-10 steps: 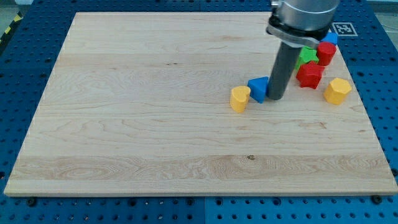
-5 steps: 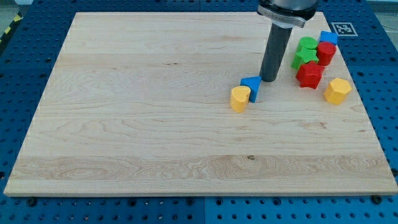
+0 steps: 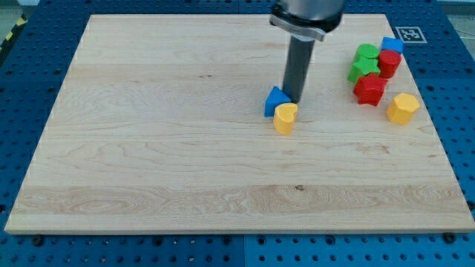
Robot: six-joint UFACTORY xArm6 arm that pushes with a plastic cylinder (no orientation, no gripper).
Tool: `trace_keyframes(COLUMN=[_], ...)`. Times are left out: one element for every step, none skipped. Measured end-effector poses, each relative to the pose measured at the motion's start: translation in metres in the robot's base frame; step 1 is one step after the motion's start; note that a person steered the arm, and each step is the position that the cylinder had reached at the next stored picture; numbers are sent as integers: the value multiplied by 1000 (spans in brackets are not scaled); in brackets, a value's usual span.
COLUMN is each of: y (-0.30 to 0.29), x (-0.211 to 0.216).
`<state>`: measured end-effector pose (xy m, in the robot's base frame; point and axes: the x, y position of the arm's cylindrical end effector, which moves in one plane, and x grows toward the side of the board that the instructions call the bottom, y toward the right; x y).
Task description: Place the blue triangle towards the left of the yellow heart
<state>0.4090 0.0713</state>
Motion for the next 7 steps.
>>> trace_keyframes(y=[-5,-5,-6,-12,-30,-42,-45], x=[-26,-48,-45,-35,-27,-20,-14])
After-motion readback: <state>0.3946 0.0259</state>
